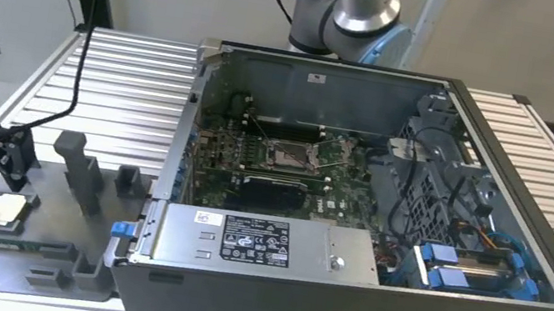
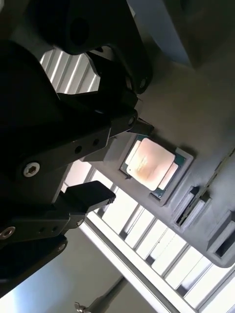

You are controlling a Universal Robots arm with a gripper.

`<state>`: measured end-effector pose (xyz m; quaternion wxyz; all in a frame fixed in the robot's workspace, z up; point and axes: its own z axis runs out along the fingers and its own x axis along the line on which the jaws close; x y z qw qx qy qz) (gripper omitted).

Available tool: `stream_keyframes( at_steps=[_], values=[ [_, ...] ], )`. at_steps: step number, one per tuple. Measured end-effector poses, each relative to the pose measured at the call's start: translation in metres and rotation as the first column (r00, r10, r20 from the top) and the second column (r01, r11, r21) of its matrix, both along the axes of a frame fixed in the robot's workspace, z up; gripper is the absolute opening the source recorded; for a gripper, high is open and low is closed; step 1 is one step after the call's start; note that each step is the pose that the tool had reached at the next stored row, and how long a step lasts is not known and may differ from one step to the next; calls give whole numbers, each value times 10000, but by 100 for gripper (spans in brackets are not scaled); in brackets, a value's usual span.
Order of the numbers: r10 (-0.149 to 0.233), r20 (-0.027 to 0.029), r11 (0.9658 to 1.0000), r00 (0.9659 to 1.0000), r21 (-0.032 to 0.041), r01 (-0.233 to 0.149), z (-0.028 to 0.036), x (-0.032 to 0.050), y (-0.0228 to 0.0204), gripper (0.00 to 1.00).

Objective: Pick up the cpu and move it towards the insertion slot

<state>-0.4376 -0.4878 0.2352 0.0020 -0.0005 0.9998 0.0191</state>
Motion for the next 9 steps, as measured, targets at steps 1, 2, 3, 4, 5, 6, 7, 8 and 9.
stream_keyframes(
  at_steps=[1, 2, 3, 4, 5, 6, 7, 8, 9],
  values=[
    [1, 0, 10000, 10000, 0, -1, -14, -1, -1, 100],
    [1, 0, 10000, 10000, 0, -1, -27, -2, -1, 100],
    [1, 1, 10000, 10000, 0, -1, -40, -4, -2, 100],
    [1, -1, 10000, 10000, -1, -1, -53, -6, -4, 100],
    [0, 0, 10000, 10000, -1, 0, -66, -7, -5, 100],
    [-1, 0, 10000, 10000, 0, 1, -81, -9, -6, 100],
    [-1, 0, 10000, 10000, -1, 1, -92, -9, -7, 100],
    [-1, 0, 10000, 10000, 0, 1, -105, -10, -8, 100],
    [0, 0, 10000, 10000, 0, 0, -117, -10, -10, 100]
  ],
)
